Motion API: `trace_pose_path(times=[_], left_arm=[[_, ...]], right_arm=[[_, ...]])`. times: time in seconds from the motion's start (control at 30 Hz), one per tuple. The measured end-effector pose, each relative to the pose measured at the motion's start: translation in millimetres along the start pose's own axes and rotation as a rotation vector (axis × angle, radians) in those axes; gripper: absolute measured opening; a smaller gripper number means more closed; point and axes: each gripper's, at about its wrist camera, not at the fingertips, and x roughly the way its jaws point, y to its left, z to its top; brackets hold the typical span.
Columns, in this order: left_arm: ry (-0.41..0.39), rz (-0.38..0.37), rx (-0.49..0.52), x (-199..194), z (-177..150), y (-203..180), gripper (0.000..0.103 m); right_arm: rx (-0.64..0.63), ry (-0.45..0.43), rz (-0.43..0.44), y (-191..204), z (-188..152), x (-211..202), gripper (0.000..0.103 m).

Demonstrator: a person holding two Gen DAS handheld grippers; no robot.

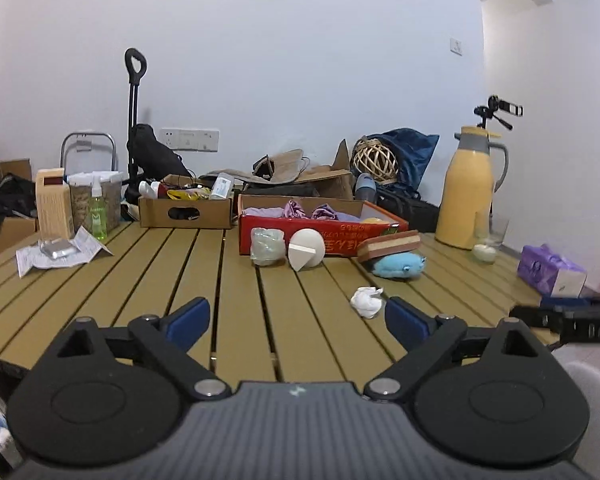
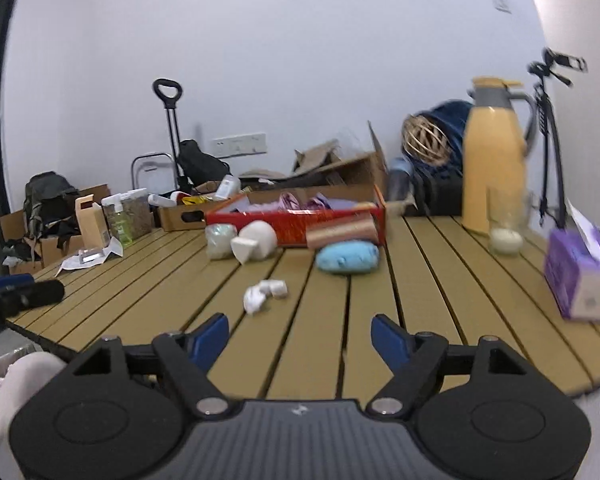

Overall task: Organize soft objects
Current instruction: 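Grasp the pink-and-cream layered sponge with the left tool and lift it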

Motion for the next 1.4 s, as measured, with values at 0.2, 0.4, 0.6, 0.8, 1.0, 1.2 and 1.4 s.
trace_pose_path(times=[0.2, 0.4, 0.6, 0.8, 1.0, 1.2, 1.4], left_arm=[[-0.023, -0.015, 0.031, 1.1, 4.9, -12.9, 0.097], [0.021, -0.074, 0.002, 36.3, 9.4, -16.4, 0.097], [0.058, -0.211, -0.04, 124.8, 45.0, -28.8, 0.097], [0.136, -0.3, -0.081, 238.8, 80.4, -42.0, 0.079], [0.317, -0.362, -0.223, 355.3, 83.1, -44.8, 0.065], [0.419, -0.424, -0.399, 404.1, 57.5, -31.5, 0.044], [0.37, -0.4, -0.427, 397.6, 58.8, -29.8, 0.032]], right_arm=[[-0.004, -0.044, -0.003, -4.0, 0.5, -13.7, 0.078], [0.018, -0.04, 0.0, -12.4, -0.1, 3.0, 0.078], [0.034, -0.058, 0.019, -28.8, 37.2, 60.4, 0.078], [0.077, -0.033, 0.047, -59.7, 87.5, 149.8, 0.074], [0.166, 0.057, 0.022, -94.9, 119.5, 241.4, 0.06], [0.341, 0.137, 0.053, -124.3, 105.6, 294.7, 0.032], [0.322, 0.133, 0.069, -124.3, 104.2, 293.9, 0.031]])
